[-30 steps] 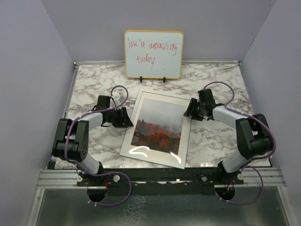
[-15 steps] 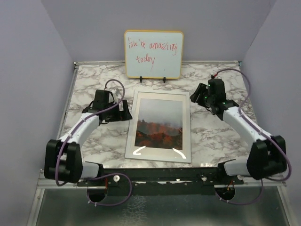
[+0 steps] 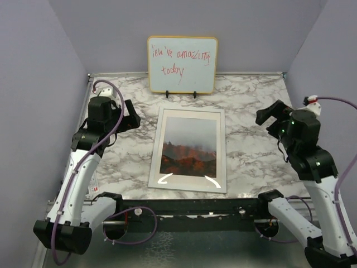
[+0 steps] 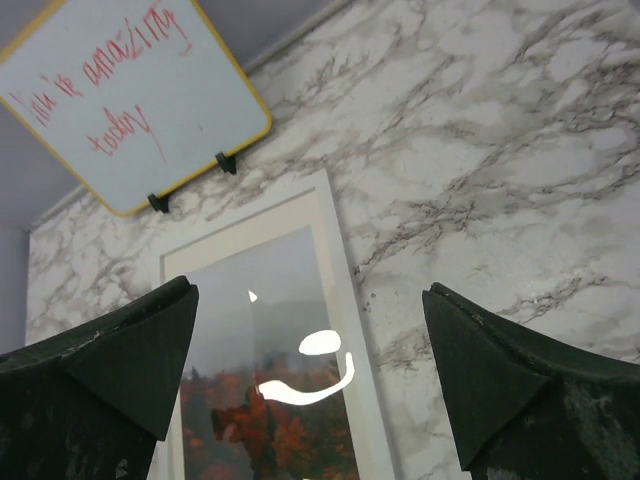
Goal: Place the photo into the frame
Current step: Reset both arms
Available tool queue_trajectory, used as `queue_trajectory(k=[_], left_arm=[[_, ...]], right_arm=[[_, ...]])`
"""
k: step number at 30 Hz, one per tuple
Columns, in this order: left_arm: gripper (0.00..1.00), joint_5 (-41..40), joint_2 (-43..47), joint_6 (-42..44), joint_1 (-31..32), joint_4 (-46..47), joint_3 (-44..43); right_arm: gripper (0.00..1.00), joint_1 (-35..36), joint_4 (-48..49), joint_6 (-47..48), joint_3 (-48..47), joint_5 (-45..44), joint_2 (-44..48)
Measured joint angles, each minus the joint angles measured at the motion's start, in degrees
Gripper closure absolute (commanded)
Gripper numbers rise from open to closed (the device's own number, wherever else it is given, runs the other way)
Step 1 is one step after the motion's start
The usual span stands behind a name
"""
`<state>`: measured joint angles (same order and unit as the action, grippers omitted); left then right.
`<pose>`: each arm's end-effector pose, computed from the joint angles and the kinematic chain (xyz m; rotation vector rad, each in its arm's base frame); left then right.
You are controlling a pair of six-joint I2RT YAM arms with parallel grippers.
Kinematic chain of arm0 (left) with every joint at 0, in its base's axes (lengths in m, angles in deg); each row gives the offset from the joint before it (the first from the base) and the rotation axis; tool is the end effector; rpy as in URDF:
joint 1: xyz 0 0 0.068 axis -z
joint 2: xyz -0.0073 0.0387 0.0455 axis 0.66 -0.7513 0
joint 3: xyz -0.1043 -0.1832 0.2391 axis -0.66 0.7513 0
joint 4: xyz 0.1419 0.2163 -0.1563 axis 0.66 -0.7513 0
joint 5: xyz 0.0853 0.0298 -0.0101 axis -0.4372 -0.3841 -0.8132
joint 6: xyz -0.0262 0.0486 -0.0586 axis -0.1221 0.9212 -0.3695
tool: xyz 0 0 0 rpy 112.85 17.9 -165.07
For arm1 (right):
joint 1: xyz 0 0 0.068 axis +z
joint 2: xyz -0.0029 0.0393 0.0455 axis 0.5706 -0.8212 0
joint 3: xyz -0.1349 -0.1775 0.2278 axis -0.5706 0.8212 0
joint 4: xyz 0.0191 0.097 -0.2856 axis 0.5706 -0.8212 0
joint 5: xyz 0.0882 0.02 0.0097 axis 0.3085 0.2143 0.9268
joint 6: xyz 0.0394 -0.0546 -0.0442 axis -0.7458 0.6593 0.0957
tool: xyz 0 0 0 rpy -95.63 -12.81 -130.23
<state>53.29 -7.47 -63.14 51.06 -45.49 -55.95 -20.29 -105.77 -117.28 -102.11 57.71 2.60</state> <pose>0.2526 -0.0467 0.3823 -0.1913 2.1532 -0.3669 0.1846 0.0261 0.4175 0.5569 1.8842 0.2761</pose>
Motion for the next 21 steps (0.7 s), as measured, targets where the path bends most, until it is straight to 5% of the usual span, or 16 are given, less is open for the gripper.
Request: queue_trajectory(k=[12,21], left_arm=[[0.01,-10.45,10.91,-1.60,0.00,-10.60,-15.89],[0.01,-13.51,13.53,-1.46,0.20,-13.81,-21.40]], right_arm=[[0.00,0.00,-17.07,-0.61,-22.73,-11.21,5.44],[0.00,0.00,-22.56,-0.57,-26.88,-13.51,4.87]])
